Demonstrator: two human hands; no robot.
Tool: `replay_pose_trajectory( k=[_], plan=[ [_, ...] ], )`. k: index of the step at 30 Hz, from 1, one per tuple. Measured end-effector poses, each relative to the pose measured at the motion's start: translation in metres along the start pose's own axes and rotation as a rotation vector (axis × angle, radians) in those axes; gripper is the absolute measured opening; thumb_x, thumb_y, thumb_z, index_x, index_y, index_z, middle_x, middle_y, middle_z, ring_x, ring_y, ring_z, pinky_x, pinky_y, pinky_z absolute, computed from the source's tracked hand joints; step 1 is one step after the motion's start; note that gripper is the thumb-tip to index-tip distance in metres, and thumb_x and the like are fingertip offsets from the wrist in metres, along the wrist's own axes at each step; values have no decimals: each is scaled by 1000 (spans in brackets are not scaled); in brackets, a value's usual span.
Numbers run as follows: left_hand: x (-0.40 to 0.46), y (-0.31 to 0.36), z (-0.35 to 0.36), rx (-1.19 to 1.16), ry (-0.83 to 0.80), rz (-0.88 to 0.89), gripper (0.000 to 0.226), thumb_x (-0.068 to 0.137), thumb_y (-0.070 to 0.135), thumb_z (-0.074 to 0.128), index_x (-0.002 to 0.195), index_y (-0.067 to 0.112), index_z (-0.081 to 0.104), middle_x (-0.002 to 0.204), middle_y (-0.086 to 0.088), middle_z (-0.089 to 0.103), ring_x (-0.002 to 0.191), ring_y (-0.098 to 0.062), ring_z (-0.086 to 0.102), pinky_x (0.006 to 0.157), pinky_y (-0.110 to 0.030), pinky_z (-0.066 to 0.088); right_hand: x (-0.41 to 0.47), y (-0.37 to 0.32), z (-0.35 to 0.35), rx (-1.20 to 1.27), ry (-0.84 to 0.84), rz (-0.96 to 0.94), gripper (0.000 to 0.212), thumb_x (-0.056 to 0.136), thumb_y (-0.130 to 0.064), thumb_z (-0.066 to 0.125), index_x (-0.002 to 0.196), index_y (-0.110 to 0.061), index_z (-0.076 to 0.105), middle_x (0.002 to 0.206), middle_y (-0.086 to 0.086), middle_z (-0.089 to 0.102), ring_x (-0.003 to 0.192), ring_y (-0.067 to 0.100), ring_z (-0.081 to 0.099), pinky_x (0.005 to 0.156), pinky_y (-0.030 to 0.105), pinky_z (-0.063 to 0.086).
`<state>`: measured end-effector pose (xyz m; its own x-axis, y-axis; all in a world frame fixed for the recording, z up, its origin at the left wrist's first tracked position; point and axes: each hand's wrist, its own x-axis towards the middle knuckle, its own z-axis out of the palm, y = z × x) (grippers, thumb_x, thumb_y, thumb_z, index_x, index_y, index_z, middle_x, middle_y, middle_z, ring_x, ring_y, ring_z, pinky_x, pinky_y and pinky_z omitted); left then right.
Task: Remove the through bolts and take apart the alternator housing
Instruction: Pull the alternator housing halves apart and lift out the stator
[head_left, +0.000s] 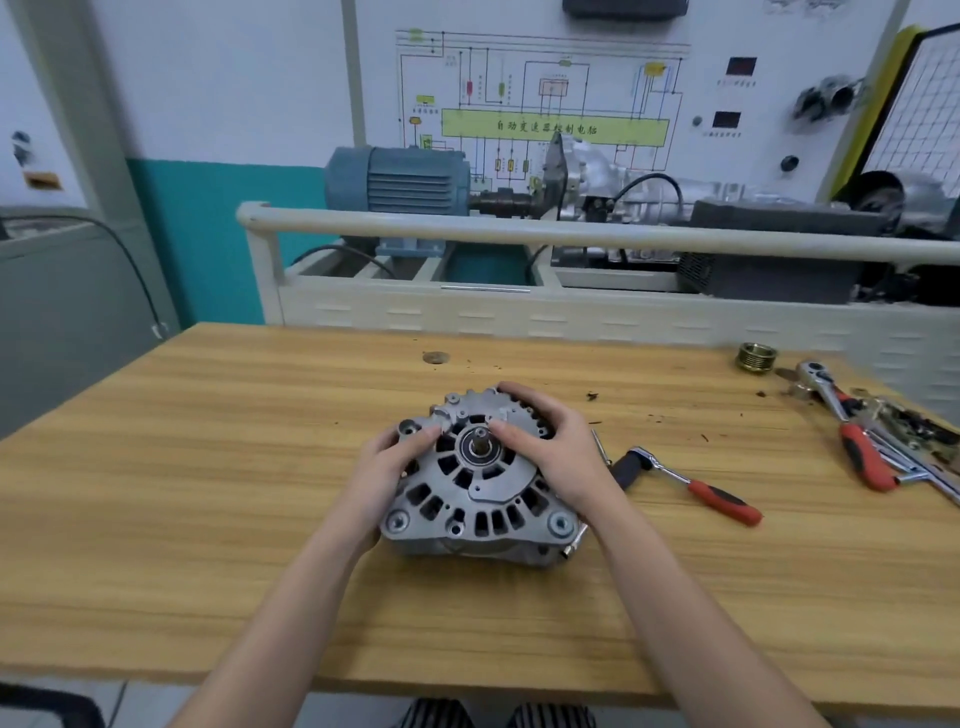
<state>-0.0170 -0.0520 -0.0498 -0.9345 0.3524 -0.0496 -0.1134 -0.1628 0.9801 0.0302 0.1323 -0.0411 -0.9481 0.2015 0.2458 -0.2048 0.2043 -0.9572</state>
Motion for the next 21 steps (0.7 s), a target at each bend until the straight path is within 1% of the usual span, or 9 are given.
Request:
replay_pose_trajectory(
  k=[5,7,10,11,13,15,18,20,21],
  plan=[
    [27,6,-6,42,-49,-20,43,66,35,70,102,11,64,86,-12,75,67,-27,72,48,-29,55,18,4,2,-37,54,-5,48,81,-31,74,127,-29,61,127,-5,60,105,7,61,79,22,56],
    [34,7,-9,49,-79,-33,45,67,34,70,104,10,62,84,-12,74,66,-27,71,48,-30,55,23,9,3,46,93,28,38,87,-32,69,124,-27,62,123,-5,62,108,11,62,89,29,54],
    [38,6,-13,42,-91,-49,44,68,33,71,104,9,62,84,-12,74,66,-28,72,48,-30,55,26,25,-6,124,365,174,22,97,-28,55,114,-19,65,111,-5,67,111,16,60,97,36,47],
    [39,6,-15,50,-81,-49,45,68,32,72,105,9,63,85,-12,75,68,-28,72,49,-31,56,25,32,-11,64,414,225,21,98,-22,52,113,-15,66,110,-3,68,113,18,60,99,38,46],
    [40,9,-16,115,-44,-16,43,70,29,76,108,12,64,94,-9,74,78,-27,72,59,-35,58,20,47,-20,-266,326,276,26,96,-12,54,121,-12,64,121,1,66,117,18,58,101,32,44],
    [43,15,-11,254,45,77,35,77,21,76,111,20,65,104,0,67,90,-18,67,70,-33,55,14,58,-23,-574,240,273,37,91,-10,63,127,-15,61,129,0,62,114,16,58,89,22,43],
    [42,22,9,489,144,223,35,90,9,59,123,17,58,118,0,60,103,-13,57,85,-30,48,11,61,-24,-703,232,248,41,86,-15,71,126,-16,63,127,3,64,113,20,60,85,27,48],
    [39,22,23,656,159,281,34,96,17,47,129,15,54,129,-5,57,113,-18,53,97,-35,42,10,62,-25,-742,220,258,37,86,-20,71,123,-16,65,122,4,67,109,21,62,86,33,53],
    [37,21,27,735,170,314,36,98,28,44,130,15,53,131,-5,57,115,-19,52,95,-33,40,9,62,-26,-767,209,270,35,87,-21,69,122,-16,65,121,5,67,108,21,63,84,33,53]
  ],
)
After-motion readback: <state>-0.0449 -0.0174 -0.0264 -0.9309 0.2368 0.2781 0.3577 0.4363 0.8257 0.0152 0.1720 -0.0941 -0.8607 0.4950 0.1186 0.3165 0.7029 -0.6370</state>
